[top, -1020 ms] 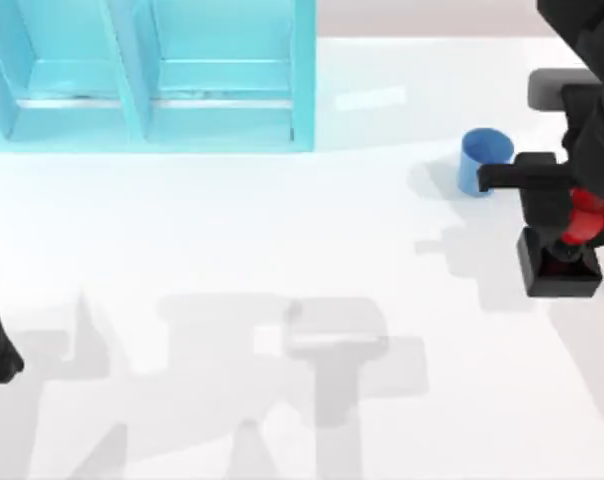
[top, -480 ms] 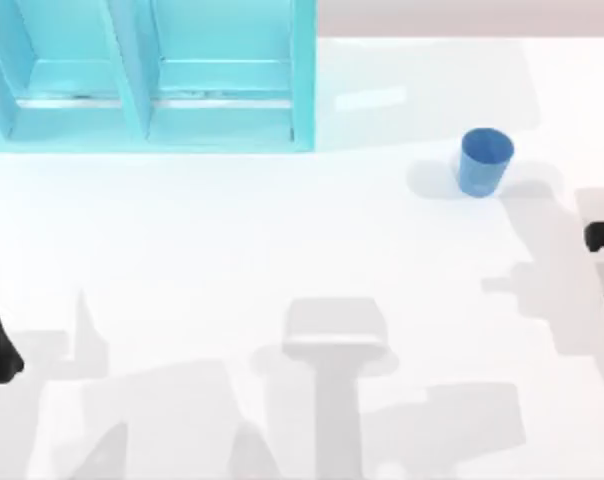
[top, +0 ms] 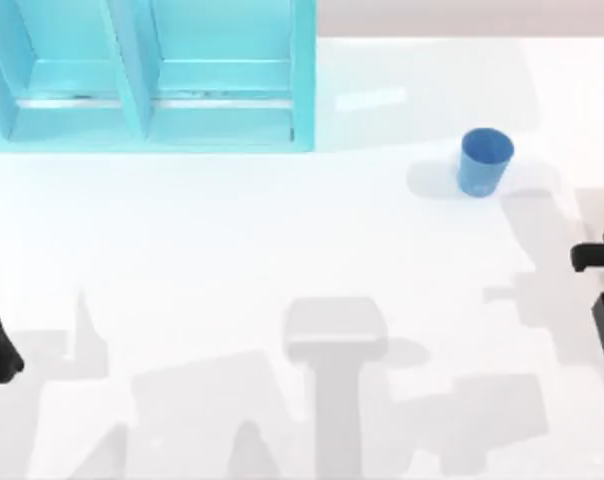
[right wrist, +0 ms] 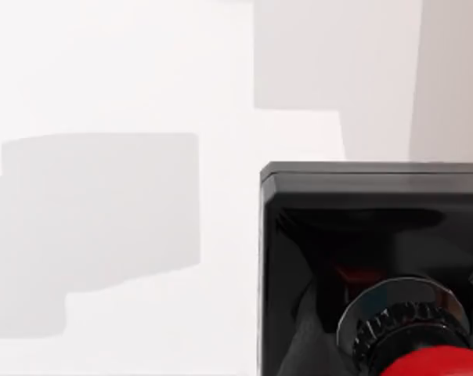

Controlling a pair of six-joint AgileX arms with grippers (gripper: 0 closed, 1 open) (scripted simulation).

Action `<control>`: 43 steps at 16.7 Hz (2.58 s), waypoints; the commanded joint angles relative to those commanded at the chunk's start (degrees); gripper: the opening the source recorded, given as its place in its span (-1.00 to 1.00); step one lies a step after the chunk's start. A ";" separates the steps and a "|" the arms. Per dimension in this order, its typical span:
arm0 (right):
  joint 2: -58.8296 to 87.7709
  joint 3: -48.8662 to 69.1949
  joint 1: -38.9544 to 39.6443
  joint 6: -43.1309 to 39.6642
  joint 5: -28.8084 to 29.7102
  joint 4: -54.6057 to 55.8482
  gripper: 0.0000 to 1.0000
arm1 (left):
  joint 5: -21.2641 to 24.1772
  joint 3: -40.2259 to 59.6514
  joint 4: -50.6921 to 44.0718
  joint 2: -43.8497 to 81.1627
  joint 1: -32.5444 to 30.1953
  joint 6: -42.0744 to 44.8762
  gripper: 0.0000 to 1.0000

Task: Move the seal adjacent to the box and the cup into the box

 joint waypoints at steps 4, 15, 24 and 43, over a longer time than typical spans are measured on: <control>0.71 -5.00 -0.10 0.02 -0.01 6.24 -1.00 | 0.00 0.00 0.00 0.00 0.00 0.00 1.00; 1.42 -6.98 -0.08 0.01 -0.02 8.54 -0.25 | 0.00 0.00 0.00 0.00 0.00 0.00 1.00; 1.42 -6.98 -0.08 0.01 -0.02 8.54 1.00 | 0.00 0.00 0.00 0.00 0.00 0.00 1.00; 0.66 14.09 -0.41 -0.26 -0.11 -13.23 1.00 | 0.00 0.00 0.00 0.00 0.00 0.00 1.00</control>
